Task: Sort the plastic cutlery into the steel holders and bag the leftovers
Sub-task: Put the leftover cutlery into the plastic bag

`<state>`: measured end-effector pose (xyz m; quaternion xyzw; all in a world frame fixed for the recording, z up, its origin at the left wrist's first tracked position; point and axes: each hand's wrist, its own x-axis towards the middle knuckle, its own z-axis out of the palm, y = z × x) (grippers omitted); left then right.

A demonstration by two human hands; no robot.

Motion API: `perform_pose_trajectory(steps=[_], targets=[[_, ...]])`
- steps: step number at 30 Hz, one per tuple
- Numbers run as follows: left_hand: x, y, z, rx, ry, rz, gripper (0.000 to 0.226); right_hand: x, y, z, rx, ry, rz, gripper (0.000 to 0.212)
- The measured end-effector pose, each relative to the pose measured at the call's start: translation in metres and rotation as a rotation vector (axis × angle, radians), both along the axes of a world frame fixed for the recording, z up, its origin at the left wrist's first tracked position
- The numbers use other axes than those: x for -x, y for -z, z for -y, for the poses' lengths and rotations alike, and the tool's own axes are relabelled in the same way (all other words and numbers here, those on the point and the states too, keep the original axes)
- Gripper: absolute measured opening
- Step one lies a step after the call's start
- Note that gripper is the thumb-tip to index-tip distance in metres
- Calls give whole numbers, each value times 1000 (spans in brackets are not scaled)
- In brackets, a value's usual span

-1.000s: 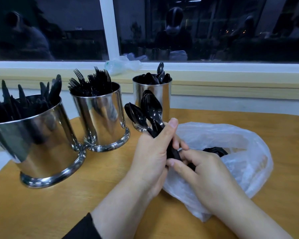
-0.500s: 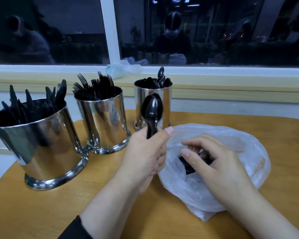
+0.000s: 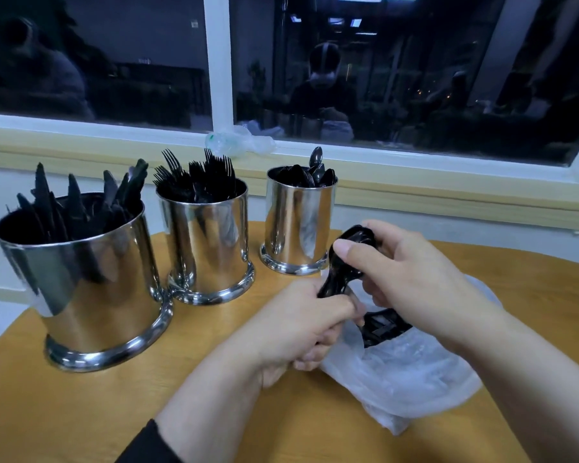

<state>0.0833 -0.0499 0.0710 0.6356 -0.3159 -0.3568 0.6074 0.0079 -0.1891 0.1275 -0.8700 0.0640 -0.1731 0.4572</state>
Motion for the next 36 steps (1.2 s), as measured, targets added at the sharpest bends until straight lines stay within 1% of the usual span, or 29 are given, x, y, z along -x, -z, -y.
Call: perform_pose_trajectory(steps=[2,4,6,8,10,12,14,16,19,23,25,27,29,31,33,36], targets=[[-2,-1,-4,-14,-28,24,15,-2,-3,-3,48,13,-25,29],[-3,-1,-8,21,-57,27,7,-5,-4,-7,93,36,-23,25],[-5,-1,-11,98,-111,59,14,-9,-6,-11,128,92,4,28],[-8,-1,-15,166,-207,117,19,-14,-8,-13,152,149,32,35],[-10,0,-18,199,-261,119,21,-18,-10,-13,164,160,59,37],[-12,1,-23,218,-221,51,23,-21,-12,-13,149,92,69,32],[-13,1,-30,221,-147,-14,28,-21,-14,-13,113,-24,47,23],[-15,-1,-34,219,-109,-39,33,-22,-18,-12,118,-102,8,16],[-18,-3,-35,254,-159,-38,37,-28,-24,-13,161,-106,6,13],[-25,-8,-35,363,-313,-25,38,-42,-36,-12,167,-50,60,11],[-31,-9,-34,389,-397,-8,30,-50,-49,-7,187,-12,92,11],[-37,-9,-32,366,-476,34,21,-60,-66,3,246,50,152,14],[-45,-8,-32,330,-539,90,19,-71,-84,15,322,127,212,16],[-51,-9,-33,314,-576,134,17,-84,-99,25,393,189,248,17],[-54,-10,-33,309,-580,154,17,-98,-109,34,418,231,269,19],[-57,-8,-32,296,-582,169,17,-122,-118,44,504,262,229,22]])
